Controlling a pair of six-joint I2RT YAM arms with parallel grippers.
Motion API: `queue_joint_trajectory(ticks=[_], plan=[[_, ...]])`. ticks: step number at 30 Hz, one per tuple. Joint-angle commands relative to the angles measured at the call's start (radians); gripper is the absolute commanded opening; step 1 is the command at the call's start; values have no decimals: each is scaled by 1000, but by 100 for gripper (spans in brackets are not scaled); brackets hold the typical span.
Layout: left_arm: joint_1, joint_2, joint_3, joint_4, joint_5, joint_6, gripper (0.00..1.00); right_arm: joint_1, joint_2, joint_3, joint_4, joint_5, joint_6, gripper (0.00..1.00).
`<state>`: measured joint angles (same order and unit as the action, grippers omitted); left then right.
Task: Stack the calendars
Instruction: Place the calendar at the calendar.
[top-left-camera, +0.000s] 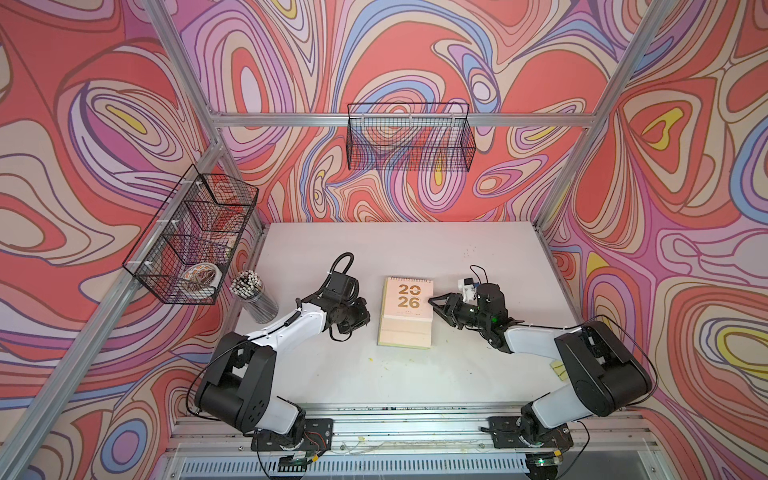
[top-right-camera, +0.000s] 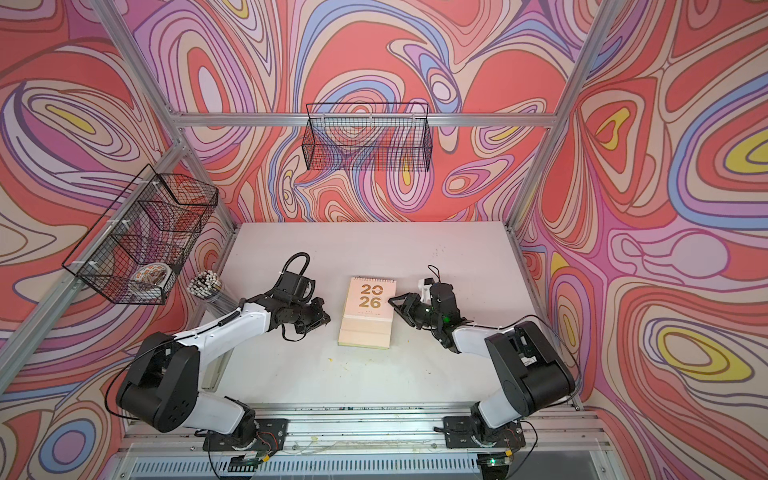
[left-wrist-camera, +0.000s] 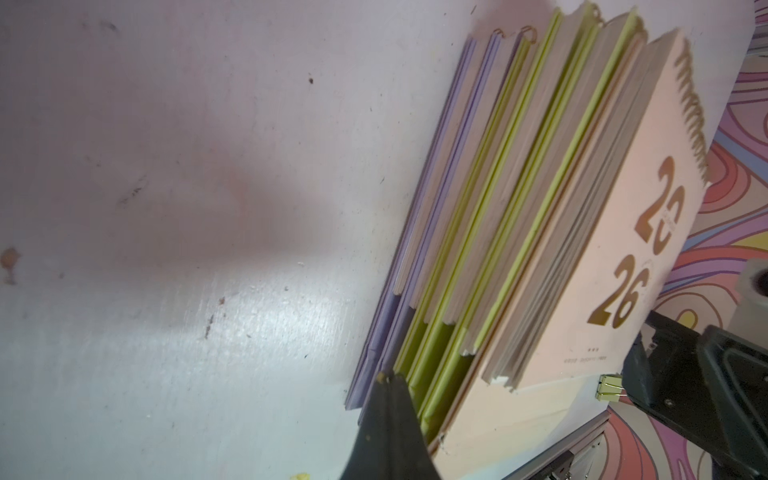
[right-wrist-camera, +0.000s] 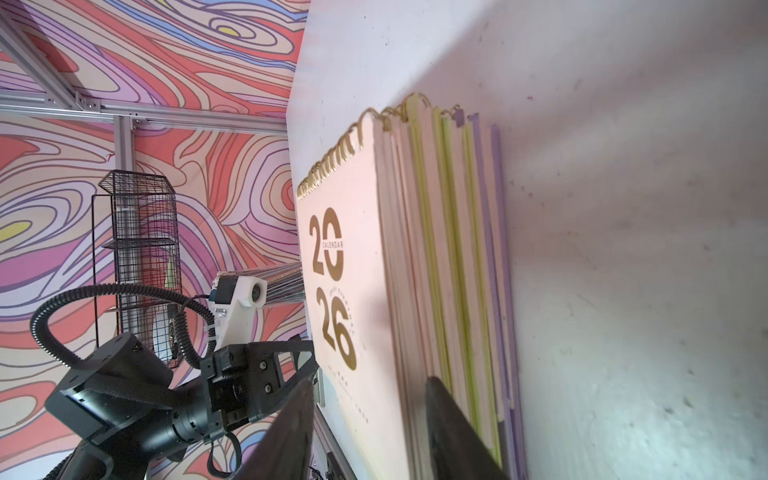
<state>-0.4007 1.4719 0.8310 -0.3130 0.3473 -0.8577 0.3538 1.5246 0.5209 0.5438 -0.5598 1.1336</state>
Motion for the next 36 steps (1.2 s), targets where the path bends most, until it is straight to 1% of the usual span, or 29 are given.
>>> queue_joint_trajectory(ticks=[1, 3, 8, 10, 14, 17, 19, 20, 22, 24, 25, 27, 28, 29, 30, 33, 34, 35, 36], plan=[[-5, 13, 9, 2, -13, -7, 0, -6, -27, 32, -38, 6, -31, 49], [-5, 14, 8, 0, -13, -7, 0, -5, -30, 43, -70, 8, -45, 51], [-5, 12, 16, -9, -21, 0, 0, -5, -57, 65, -178, 45, -80, 52], [-5, 15, 22, -17, -22, 4, 0, -4, -64, 68, -180, 46, -83, 51], [-5, 18, 30, -17, -23, 6, 0, -5, -37, 84, -163, 6, -73, 50], [-5, 9, 38, -30, -26, 15, 0, -5, -32, 74, -139, 8, -55, 52], [-6, -7, 46, -48, -39, 25, 0, -6, -53, 81, -170, 24, -71, 55], [-5, -19, 51, -55, -46, 33, 0, -6, -73, 93, -216, 38, -97, 60], [-5, -46, 64, -71, -63, 51, 1, -6, -122, 126, -320, 78, -154, 74], [-5, -76, 81, -90, -89, 80, 18, -6, -178, 154, -423, 137, -220, 87], [-6, -95, 89, -99, -105, 101, 34, -7, -208, 165, -474, 176, -253, 98], [-5, -125, 112, -147, -169, 135, 75, -9, -265, 184, -554, 260, -307, 98], [-4, -138, 126, -174, -206, 160, 86, -13, -292, 193, -600, 312, -339, 98], [-1, -152, 141, -208, -246, 181, 98, -17, -318, 198, -636, 373, -370, 98], [5, -163, 150, -228, -276, 199, 100, -20, -340, 198, -657, 428, -391, 98], [34, -215, 151, -249, -392, 253, 100, -23, -437, 141, -653, 693, -434, 98], [44, -241, 134, -227, -438, 279, 100, -22, -483, 98, -607, 765, -461, 98], [56, -270, 109, -190, -478, 310, 100, -24, -536, 41, -527, 817, -531, 98], [67, -298, 85, -145, -500, 343, 100, -22, -580, -10, -461, 870, -572, 98]])
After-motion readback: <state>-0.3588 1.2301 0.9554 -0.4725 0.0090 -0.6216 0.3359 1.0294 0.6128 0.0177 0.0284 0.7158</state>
